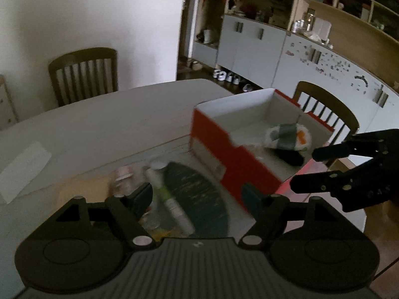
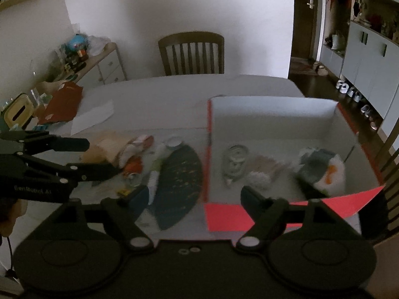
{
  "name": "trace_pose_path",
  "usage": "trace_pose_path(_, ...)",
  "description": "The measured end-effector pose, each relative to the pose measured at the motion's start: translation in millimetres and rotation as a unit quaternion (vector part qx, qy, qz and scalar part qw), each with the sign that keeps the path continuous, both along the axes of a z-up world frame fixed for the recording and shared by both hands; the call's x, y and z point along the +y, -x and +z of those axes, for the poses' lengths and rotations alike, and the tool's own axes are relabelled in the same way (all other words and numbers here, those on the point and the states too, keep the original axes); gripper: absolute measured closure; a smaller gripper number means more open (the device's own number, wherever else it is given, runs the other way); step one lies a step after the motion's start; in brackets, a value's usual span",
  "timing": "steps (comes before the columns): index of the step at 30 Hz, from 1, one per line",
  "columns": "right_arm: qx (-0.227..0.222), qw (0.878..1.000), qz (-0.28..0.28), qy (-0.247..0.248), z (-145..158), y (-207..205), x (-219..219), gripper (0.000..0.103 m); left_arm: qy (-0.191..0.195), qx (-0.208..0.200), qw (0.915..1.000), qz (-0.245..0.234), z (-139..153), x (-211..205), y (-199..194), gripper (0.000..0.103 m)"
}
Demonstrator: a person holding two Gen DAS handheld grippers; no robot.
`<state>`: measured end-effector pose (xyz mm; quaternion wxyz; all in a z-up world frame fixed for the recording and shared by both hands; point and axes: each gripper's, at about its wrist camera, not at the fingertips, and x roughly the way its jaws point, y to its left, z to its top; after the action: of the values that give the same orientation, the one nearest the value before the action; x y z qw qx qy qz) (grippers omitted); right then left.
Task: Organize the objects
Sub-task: 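Withdraw both grippers from the box toward the table items, then grasp the tan potato-shaped toy with the left gripper and lift it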
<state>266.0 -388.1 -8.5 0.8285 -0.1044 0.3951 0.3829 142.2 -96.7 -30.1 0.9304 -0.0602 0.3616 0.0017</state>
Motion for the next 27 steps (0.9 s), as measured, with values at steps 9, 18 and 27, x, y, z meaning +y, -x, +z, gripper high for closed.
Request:
trace_pose_path(9,0.004,1.000,-0.006,0.009,-14,27,39,0.022,0.005,0.012,0.9994,0.033,-17,51,35,0.018)
trace_pose_path(18,0.006,0.999,-0.011,0.037,-33,31,68,0.022,-0.001,0.018,0.9982,0.057,-40,86,52,0.003)
trace_pose_path(27,0.015,0.998,0.002,0.059,-57,30,91,0.022,-0.004,0.020,0.9951,0.097,-69,121,53,0.001)
